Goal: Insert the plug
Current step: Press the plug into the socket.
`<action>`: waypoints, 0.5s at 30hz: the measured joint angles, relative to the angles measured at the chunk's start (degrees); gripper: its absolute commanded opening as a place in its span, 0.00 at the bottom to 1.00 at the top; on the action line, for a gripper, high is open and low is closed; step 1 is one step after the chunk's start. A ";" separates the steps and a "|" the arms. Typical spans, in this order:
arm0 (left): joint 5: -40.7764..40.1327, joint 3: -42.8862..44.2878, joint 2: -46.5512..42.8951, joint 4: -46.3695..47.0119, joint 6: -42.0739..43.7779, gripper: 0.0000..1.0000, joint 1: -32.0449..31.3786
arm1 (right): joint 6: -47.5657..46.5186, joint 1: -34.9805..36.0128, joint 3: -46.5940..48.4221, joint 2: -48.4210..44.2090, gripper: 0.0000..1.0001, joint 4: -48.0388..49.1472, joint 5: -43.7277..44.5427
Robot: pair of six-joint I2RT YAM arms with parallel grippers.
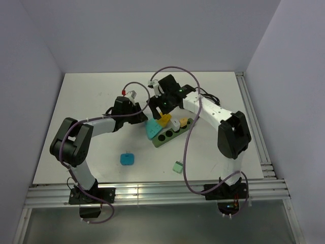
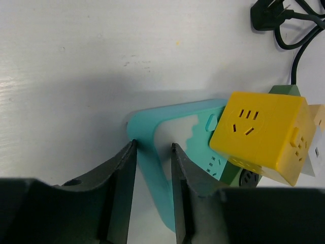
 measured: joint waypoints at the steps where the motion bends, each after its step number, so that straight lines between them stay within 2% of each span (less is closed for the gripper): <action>1: 0.46 0.00 0.00 -0.07 -0.17 0.22 0.37 | 0.31 -0.37 -1.90 -1.51 0.76 0.79 0.09; 4: 1.22 -0.02 0.00 -0.17 -0.66 0.22 1.31 | 1.46 -1.33 -6.99 -6.05 0.50 3.82 0.24; 5: 1.40 -0.04 0.00 -0.22 -0.85 0.22 1.55 | 1.88 -1.53 -8.41 -7.54 0.36 4.76 0.39; 8: 1.49 -0.09 -0.04 -0.24 -1.38 0.23 2.01 | 2.80 -2.03 -11.91 -11.28 0.15 7.87 0.68; 12: 1.46 -0.46 -0.37 -0.17 -2.03 0.23 2.56 | 4.13 -2.03 -14.99 -14.53 0.01 11.91 0.81; 15: 1.49 -0.66 -0.55 -0.15 -2.67 0.23 3.32 | 5.86 -2.01 -17.22 -16.02 0.00 15.47 1.20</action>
